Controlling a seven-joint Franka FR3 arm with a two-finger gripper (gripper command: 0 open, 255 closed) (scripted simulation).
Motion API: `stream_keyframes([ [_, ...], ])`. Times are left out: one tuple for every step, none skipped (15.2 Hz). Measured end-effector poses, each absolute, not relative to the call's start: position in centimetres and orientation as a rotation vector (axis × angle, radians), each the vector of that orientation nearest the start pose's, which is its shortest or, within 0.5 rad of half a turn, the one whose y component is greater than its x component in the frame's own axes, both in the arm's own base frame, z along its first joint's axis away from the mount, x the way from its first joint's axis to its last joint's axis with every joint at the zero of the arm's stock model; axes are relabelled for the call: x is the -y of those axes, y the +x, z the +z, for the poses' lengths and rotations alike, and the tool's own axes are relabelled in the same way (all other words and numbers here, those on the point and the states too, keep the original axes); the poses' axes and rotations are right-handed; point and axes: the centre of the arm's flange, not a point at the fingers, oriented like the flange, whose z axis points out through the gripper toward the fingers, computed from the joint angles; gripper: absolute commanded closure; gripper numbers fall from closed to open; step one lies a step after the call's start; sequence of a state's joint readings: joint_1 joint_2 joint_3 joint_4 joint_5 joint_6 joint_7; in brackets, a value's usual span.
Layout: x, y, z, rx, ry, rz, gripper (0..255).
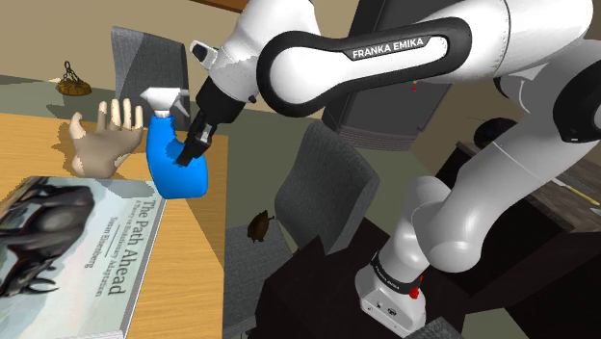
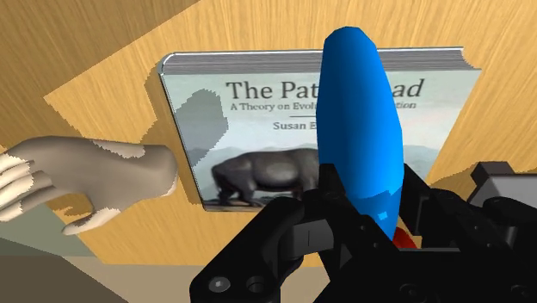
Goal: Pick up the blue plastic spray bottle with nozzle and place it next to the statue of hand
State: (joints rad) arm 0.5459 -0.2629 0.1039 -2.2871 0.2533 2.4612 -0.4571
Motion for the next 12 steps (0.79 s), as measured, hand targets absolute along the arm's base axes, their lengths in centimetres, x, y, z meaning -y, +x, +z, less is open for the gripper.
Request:
stream_keyframes([
  [-30.7, 40.0, 51.2, 1.307, -2.550, -0.608, 255],
  [-30.7, 40.0, 51.6, 1.307, -2.550, -0.608, 255],
  [-30.6, 40.0, 52.1, 1.308, -2.550, -0.608, 255],
  [-30.6, 40.0, 52.6, 1.307, -2.550, -0.608, 255],
  [-30.6, 40.0, 53.2, 1.308, -2.550, -0.608, 255],
  [-30.7, 40.0, 53.7, 1.308, -2.550, -0.608, 255],
  [-30.7, 40.0, 54.2, 1.307, -2.550, -0.608, 255],
  [-30.7, 40.1, 54.8, 1.308, -2.550, -0.608, 255],
  [-30.7, 40.0, 55.2, 1.307, -2.550, -0.608, 255],
  [-30.7, 40.0, 55.8, 1.308, -2.550, -0.608, 255],
  [-30.7, 40.0, 56.3, 1.308, -2.550, -0.608, 255],
  [-30.7, 40.0, 56.9, 1.308, -2.550, -0.608, 255],
])
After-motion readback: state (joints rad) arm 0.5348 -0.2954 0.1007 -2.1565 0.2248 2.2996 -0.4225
